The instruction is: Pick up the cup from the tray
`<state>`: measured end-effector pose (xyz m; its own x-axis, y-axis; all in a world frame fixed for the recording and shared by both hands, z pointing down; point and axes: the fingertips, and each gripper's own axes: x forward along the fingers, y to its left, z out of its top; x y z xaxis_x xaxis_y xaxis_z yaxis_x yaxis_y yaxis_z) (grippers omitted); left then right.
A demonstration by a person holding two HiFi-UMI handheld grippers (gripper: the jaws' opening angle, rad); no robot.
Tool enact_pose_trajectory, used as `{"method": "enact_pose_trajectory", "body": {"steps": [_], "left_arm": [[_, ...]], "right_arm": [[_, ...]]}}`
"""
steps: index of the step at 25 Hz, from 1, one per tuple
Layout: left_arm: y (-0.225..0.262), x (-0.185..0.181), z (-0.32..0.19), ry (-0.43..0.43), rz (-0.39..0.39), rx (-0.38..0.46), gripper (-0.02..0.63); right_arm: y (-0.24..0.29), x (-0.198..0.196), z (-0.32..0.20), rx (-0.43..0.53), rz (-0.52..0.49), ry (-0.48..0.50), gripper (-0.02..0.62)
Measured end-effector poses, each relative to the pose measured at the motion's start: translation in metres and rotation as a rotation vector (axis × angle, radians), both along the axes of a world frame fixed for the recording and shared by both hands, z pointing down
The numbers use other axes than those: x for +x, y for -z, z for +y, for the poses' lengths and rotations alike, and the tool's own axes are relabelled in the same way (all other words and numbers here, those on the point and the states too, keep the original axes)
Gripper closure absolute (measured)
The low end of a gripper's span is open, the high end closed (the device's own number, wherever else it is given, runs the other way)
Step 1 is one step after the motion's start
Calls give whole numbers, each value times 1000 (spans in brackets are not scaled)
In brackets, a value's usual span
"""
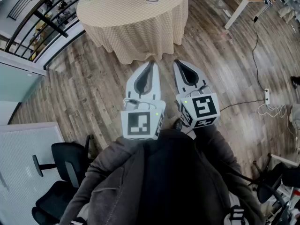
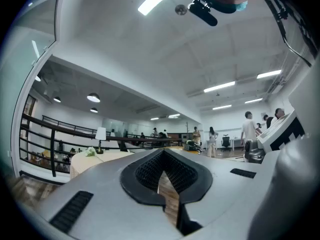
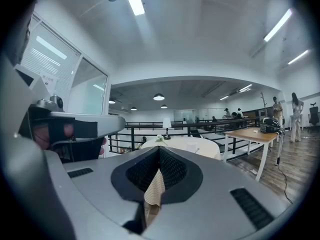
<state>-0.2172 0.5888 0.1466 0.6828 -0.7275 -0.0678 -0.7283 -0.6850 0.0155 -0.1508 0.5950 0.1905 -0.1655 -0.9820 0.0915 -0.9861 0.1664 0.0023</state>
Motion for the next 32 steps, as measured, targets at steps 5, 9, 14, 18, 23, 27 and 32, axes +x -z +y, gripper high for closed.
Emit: {"method": "enact_pose_trajectory", "body": {"steps": [5,9,14,18,23,27,32], "left_arm": [[-5,4,0,-4,-13,-3,601],[-15,9,3,-4,-29,-25,601],[-18,29,15,-28,-41,-31,601],[-22,53,25,-49,-62,-19,601],[-24,83,38,-54,-97,-9,600],[-30,97,45,-51,-98,-38,601],[-41,96,33,-35,-137,-54,601]], "right_arm": [[-3,3,0,2,1,1,588],[-12,6,6,-16,-11,5,588],[-17,23,14,-19,-34,0,588],[-23,37,21,-28,-64,33,588],[-26,64,30,-18,-106,40,588],[-35,76,31,-25,-135,46,587],[-40,79,22,-31,-149,49,588]]}}
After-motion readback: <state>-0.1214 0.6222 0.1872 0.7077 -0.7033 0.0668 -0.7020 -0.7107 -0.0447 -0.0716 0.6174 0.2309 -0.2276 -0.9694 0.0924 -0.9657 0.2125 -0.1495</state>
